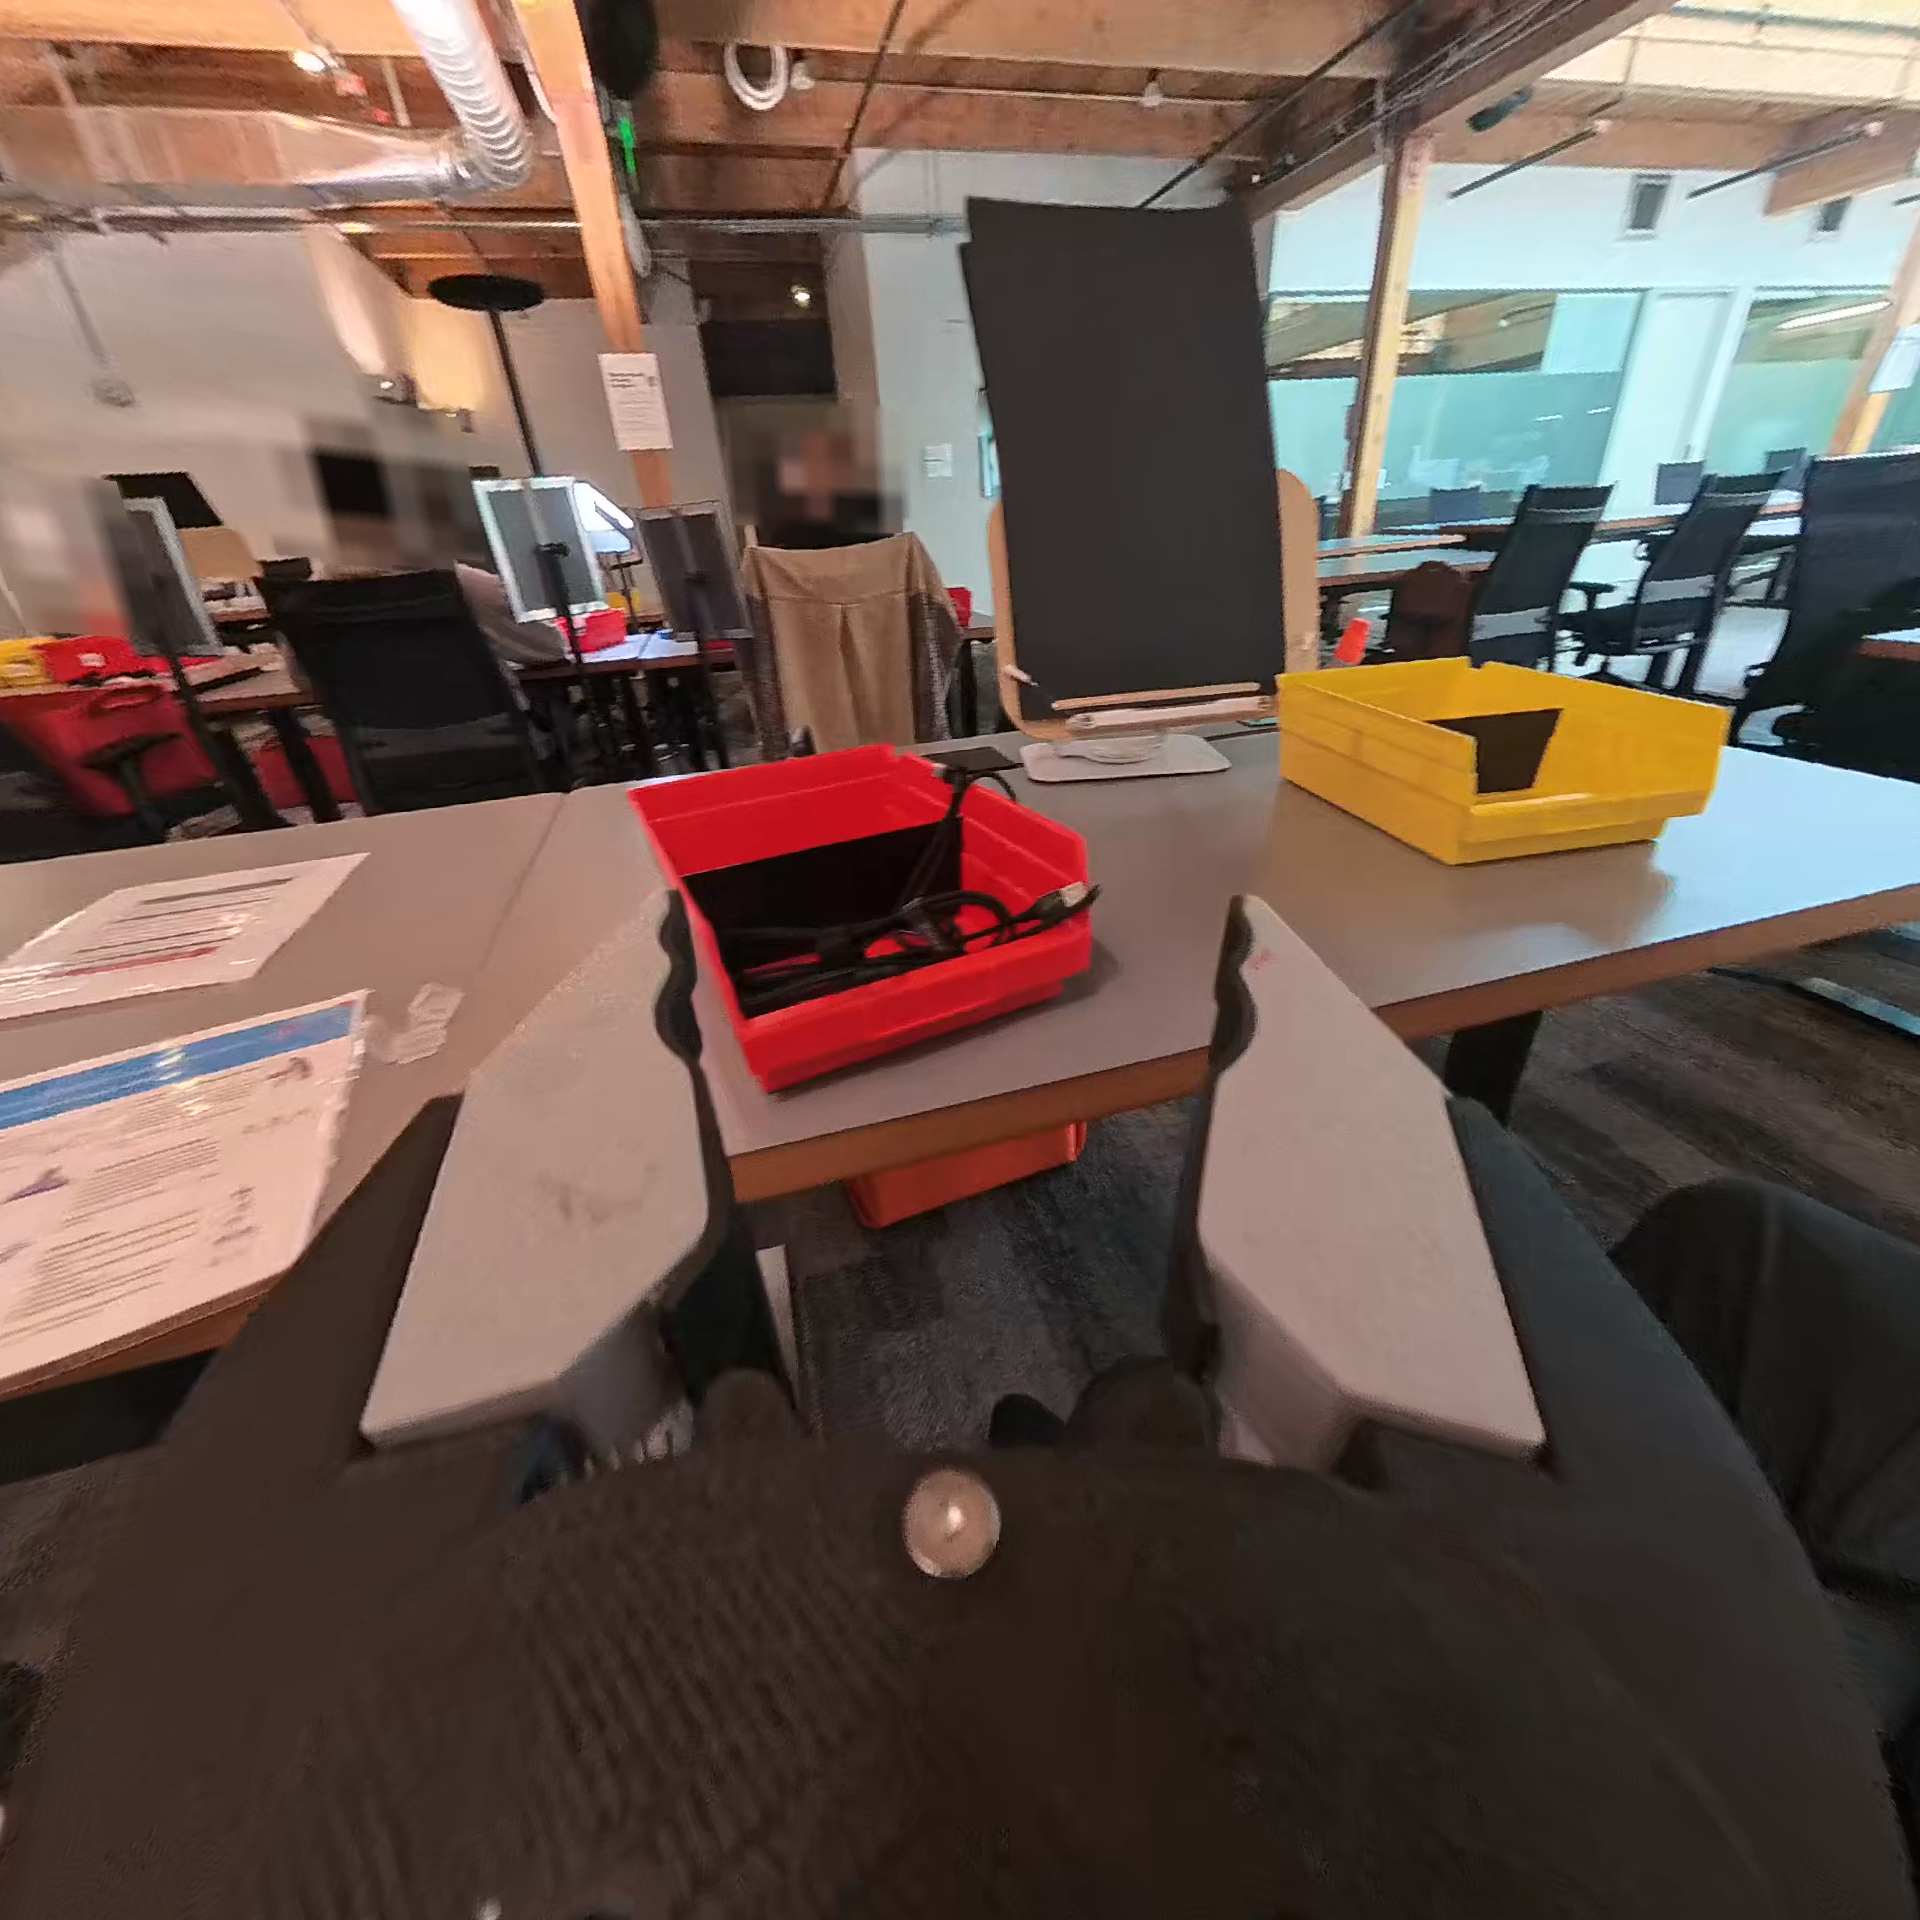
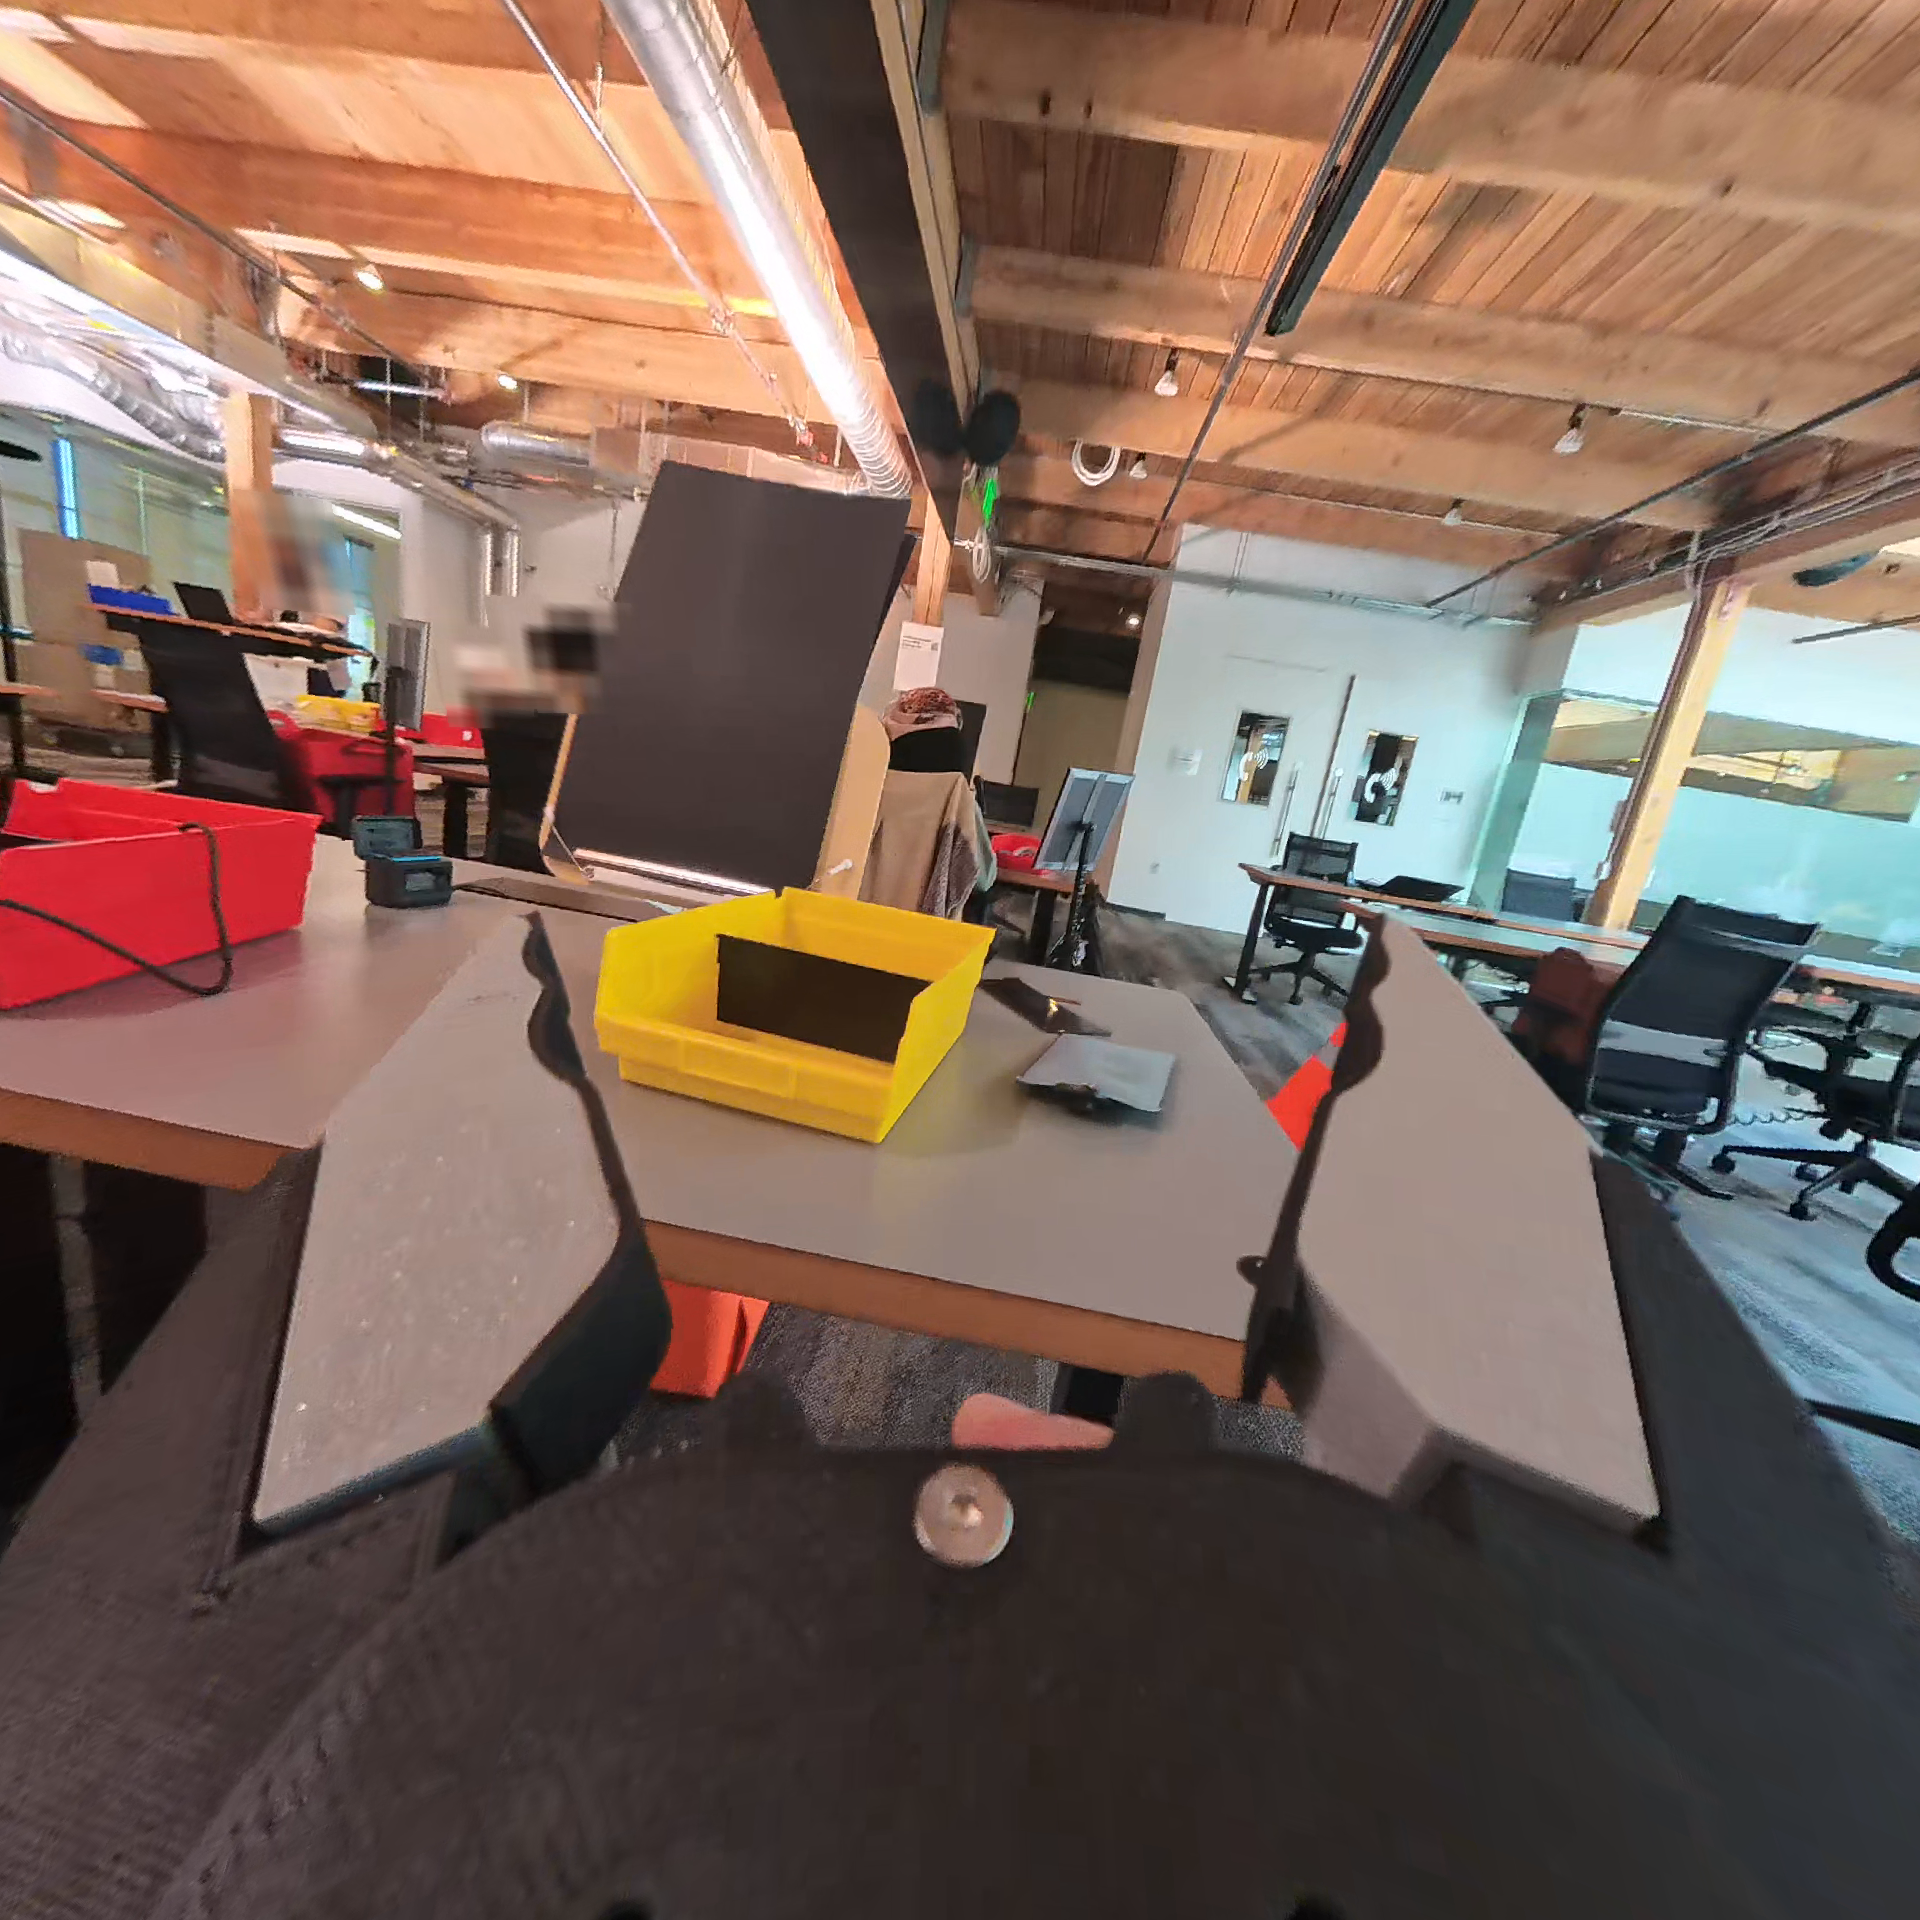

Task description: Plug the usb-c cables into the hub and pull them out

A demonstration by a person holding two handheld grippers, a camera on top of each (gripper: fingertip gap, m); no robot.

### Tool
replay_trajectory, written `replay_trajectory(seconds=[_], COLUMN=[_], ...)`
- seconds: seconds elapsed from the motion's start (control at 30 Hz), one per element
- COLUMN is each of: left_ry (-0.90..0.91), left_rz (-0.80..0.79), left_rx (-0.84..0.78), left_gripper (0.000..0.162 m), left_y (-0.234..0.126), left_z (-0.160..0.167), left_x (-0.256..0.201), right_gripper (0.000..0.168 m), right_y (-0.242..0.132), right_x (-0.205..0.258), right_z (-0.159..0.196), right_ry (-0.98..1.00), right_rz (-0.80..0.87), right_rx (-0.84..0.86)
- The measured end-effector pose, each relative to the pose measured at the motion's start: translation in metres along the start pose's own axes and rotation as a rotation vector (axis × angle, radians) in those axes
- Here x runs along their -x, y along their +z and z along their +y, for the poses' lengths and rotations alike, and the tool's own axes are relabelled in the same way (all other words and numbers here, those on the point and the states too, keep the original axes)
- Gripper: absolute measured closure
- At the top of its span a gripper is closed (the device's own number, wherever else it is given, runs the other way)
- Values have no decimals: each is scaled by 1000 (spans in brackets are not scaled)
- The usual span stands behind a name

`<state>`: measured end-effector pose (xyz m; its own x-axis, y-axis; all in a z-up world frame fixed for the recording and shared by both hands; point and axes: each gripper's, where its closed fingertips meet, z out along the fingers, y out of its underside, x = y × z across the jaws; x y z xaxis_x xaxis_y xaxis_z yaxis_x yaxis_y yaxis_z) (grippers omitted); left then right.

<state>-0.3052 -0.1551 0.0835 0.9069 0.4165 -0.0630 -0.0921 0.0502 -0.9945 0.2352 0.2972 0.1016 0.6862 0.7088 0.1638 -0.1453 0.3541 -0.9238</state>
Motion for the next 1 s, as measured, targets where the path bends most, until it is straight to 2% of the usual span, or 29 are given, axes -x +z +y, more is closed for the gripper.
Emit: replay_trajectory(seconds=[0.3, 0.57, 0.73, 0.87, 1.0], left_ry=[-5, -7, -19, -31, -37], left_rz=[-97, -110, -116, -103, -69], left_rx=[27, 47, 37, 31, -23], left_gripper=[61, 61, 62, 61, 62], left_y=[-15, -14, -14, -6, 17], left_z=[9, 19, 21, 24, 16], left_x=[39, 44, 48, 48, 43], right_gripper=[18, 17, 17, 17, 17], right_y=[-8, -12, -7, -8, -6], right_x=[-22, -36, -27, -27, -30], right_z=[-8, -7, 1, 6, 12], right_ry=[49, 74, 67, 84, 107], right_rz=[17, 64, 51, 27, 8], right_rx=[31, 30, 35, 34, 50])
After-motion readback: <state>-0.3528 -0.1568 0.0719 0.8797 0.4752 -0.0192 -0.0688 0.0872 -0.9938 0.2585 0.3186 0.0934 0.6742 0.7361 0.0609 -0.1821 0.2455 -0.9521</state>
